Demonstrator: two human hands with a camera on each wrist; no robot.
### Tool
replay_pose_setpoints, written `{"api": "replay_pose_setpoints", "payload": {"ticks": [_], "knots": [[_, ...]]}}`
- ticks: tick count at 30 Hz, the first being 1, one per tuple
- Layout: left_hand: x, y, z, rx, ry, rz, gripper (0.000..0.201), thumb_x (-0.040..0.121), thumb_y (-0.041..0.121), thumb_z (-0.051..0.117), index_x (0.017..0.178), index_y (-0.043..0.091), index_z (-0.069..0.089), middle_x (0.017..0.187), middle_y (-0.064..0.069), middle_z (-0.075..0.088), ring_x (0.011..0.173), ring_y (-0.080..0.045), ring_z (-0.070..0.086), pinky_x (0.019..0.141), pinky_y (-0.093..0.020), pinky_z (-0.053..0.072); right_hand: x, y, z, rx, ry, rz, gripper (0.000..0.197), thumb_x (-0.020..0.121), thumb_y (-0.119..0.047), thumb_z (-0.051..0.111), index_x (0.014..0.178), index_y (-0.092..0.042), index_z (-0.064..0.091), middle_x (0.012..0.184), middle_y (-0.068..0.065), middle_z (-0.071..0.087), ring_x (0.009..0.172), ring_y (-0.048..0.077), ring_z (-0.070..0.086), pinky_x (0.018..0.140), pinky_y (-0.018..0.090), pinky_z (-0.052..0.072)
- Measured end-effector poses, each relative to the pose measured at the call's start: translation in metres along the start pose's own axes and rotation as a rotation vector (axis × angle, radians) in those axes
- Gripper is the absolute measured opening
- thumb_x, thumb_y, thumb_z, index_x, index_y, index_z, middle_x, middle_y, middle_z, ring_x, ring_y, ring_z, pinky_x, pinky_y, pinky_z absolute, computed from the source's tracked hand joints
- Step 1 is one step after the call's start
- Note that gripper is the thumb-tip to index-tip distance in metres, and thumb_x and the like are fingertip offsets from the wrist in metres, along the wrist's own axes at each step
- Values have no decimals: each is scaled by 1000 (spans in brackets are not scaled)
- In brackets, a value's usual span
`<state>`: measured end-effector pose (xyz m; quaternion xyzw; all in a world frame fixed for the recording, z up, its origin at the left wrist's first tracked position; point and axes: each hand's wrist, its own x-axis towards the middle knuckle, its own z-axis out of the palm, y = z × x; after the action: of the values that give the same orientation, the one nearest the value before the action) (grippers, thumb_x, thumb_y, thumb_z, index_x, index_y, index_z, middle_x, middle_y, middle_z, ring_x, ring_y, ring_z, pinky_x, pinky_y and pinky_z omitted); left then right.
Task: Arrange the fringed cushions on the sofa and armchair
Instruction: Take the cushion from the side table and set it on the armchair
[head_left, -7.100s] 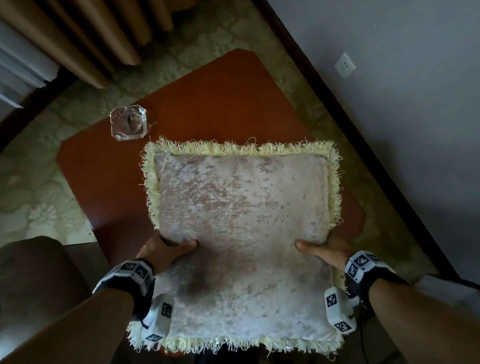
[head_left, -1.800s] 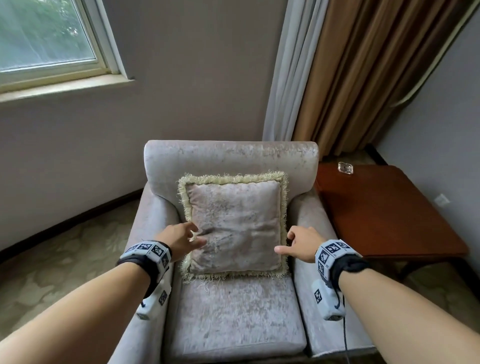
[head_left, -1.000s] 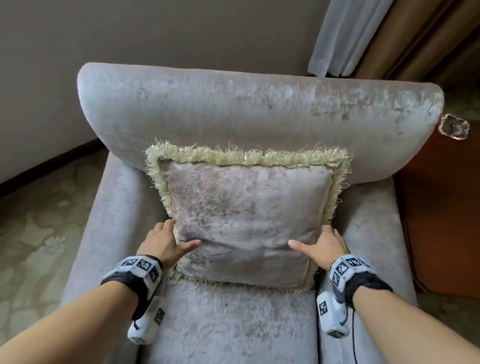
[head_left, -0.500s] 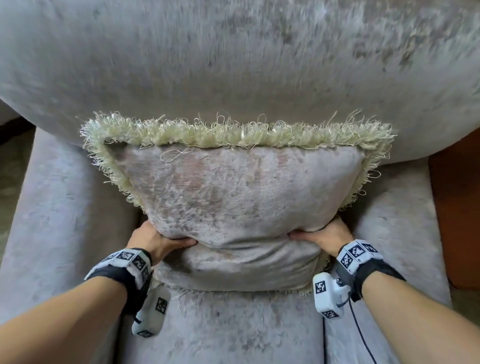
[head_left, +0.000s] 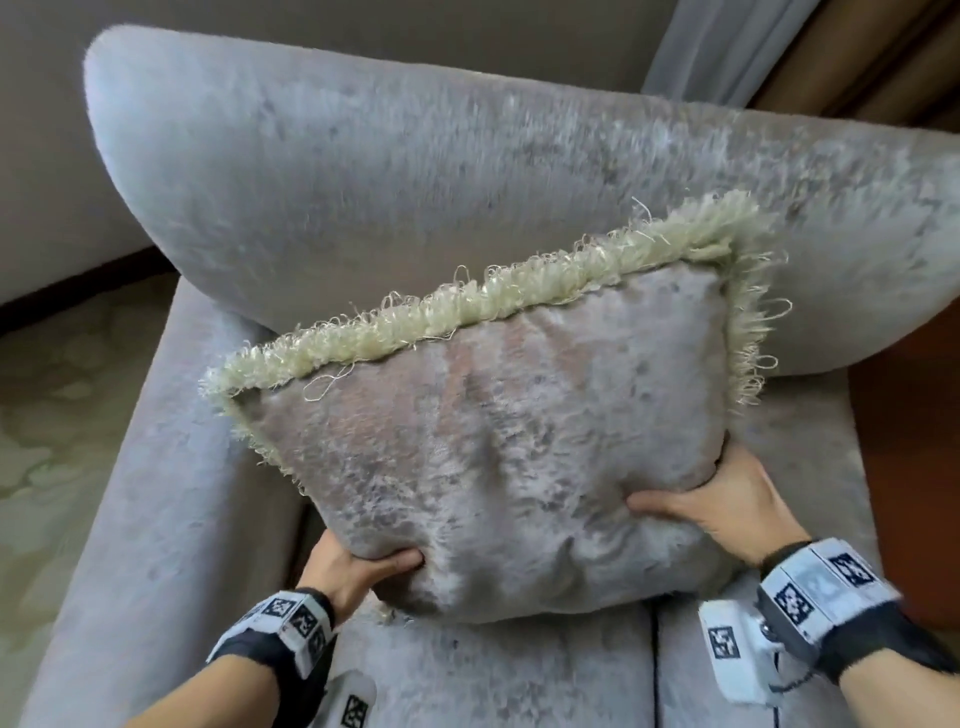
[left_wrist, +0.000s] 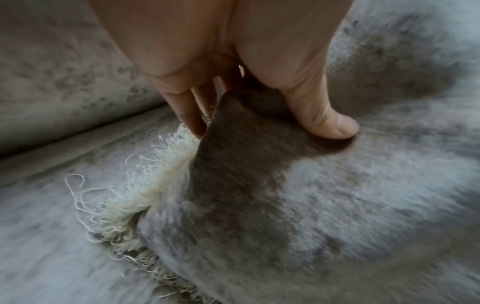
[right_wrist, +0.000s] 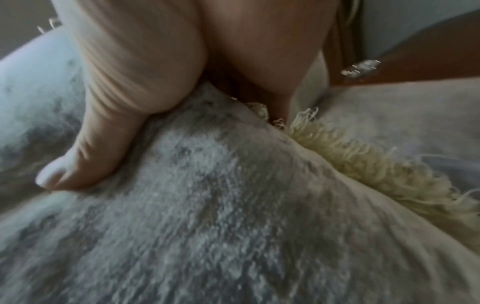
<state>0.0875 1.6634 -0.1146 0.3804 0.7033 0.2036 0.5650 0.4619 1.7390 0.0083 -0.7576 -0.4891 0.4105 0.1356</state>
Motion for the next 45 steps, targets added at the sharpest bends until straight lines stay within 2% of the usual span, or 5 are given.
{"api": "replay_pose_setpoints", "payload": {"ticks": [9,16,23,28,45], "knots": [[39,-24,36,-178,63,-137,89,20,64,96,93,17,75,100,-6,76,106,-33,69,96,-52,54,40,-33,-5,-220,22,-108,87,42,-54,98,113,-25,56,113,-4,67,105,15,61,93,30,46],[65,-46,47,-294,104,-283,93,11,61,97,89,15,74,105,-8,76,106,-30,70,98,-52,54,57,-22,7,-272,73,-79,92,46,-55,98,118,-16,55,124,8,68,117,29,63,100,41,50],[36,1,23,-16,44,-256,26,68,22,92,76,13,70,67,-10,72,102,-46,64,60,-36,50,37,-16,11,-266,161,-58,115,53,-58,93,146,-17,38,147,9,47,138,32,42,113,49,39],[17,55,-17,174,42,-215,39,79,41,81,83,3,74,79,-15,70,68,-26,62,67,-32,52,-1,-27,1,-311,147,7,92,71,-64,81,142,-16,45,145,8,45,137,29,41,113,47,38],[-140,243,19,662,-126,387,44,92,41,68,128,15,63,121,-2,71,101,-20,67,90,-30,52,-214,0,-111,-390,189,225,61,86,-61,68,126,-16,58,123,9,66,116,29,58,95,42,50]]}}
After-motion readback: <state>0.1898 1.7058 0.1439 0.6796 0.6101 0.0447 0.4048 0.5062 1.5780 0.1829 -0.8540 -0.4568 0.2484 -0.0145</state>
